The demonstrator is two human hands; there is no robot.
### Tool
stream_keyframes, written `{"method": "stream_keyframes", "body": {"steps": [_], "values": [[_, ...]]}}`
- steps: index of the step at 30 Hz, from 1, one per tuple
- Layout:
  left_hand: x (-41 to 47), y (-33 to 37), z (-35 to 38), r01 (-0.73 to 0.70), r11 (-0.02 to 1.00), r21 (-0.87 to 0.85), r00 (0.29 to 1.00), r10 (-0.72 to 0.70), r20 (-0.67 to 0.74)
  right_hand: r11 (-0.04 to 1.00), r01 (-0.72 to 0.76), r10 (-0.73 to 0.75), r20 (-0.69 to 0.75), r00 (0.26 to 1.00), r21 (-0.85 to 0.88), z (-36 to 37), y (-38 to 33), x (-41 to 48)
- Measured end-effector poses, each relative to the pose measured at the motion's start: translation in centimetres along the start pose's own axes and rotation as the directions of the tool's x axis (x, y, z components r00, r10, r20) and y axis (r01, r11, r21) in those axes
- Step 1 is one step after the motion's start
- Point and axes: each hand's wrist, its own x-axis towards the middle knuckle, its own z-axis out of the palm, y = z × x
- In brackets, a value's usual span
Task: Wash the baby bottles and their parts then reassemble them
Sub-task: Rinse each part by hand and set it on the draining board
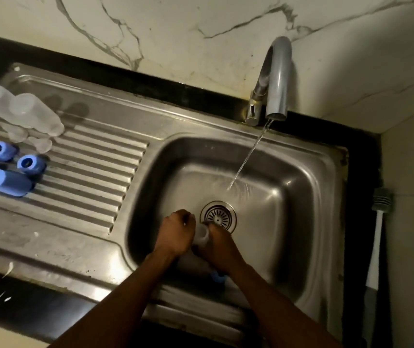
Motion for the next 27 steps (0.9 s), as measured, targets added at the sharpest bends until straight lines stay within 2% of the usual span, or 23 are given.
{"method": "stream_keyframes", "body": {"steps": [2, 4, 6, 13, 15, 17, 20, 23, 25, 27], "values": [[1.1, 1.6, 0.0, -0.025, 0.996, -0.083, 0.998, 0.02, -0.051, 0.99, -0.041, 0.065, -0.178, 0.982, 0.135, -2.4, -0.6, 0.9], [1.9, 3.2, -0.1, -0.045, 0.992, -0.117, 0.997, 0.037, -0.069, 0.974, -0.047, 0.127, -0.359, 0.925, 0.221, -4.8, -0.5, 2.8], [2.5, 4.6, 0.2, -0.056, 0.989, -0.135, 0.998, 0.051, -0.043, 0.97, -0.046, 0.154, -0.451, 0.879, 0.24, -7.0, -0.7, 4.6], [3.7, 5.9, 2.6, -0.034, 0.986, -0.162, 0.999, 0.04, 0.034, 0.994, -0.03, 0.07, -0.404, 0.912, 0.106, -7.9, -1.0, 7.0], [3.9, 5.8, 2.7, -0.018, 0.987, -0.158, 0.999, 0.025, 0.046, 0.991, -0.056, 0.105, -0.443, 0.89, 0.122, -7.7, -0.9, 7.0], [4.1, 5.6, 2.6, -0.017, 0.988, -0.155, 0.999, 0.025, 0.047, 0.983, -0.084, 0.159, -0.539, 0.827, 0.162, -7.9, -0.6, 6.9], [4.6, 5.5, 2.2, -0.012, 0.989, -0.146, 0.999, 0.018, 0.045, 0.994, -0.105, 0.106, -0.439, 0.892, 0.028, -7.4, -0.2, 7.0], [4.9, 5.3, 2.1, -0.028, 0.988, -0.151, 0.998, 0.035, 0.046, 0.986, -0.153, 0.167, -0.535, 0.828, 0.071, -7.5, -1.1, 7.3], [4.8, 5.5, 2.2, -0.026, 0.989, -0.146, 0.998, 0.034, 0.056, 0.987, -0.153, 0.158, -0.456, 0.876, 0.048, -7.2, -1.7, 7.6], [4.7, 5.2, 2.4, -0.025, 0.988, -0.151, 0.997, 0.035, 0.065, 0.979, -0.181, 0.202, -0.497, 0.844, 0.091, -7.0, -2.2, 7.7]]}}
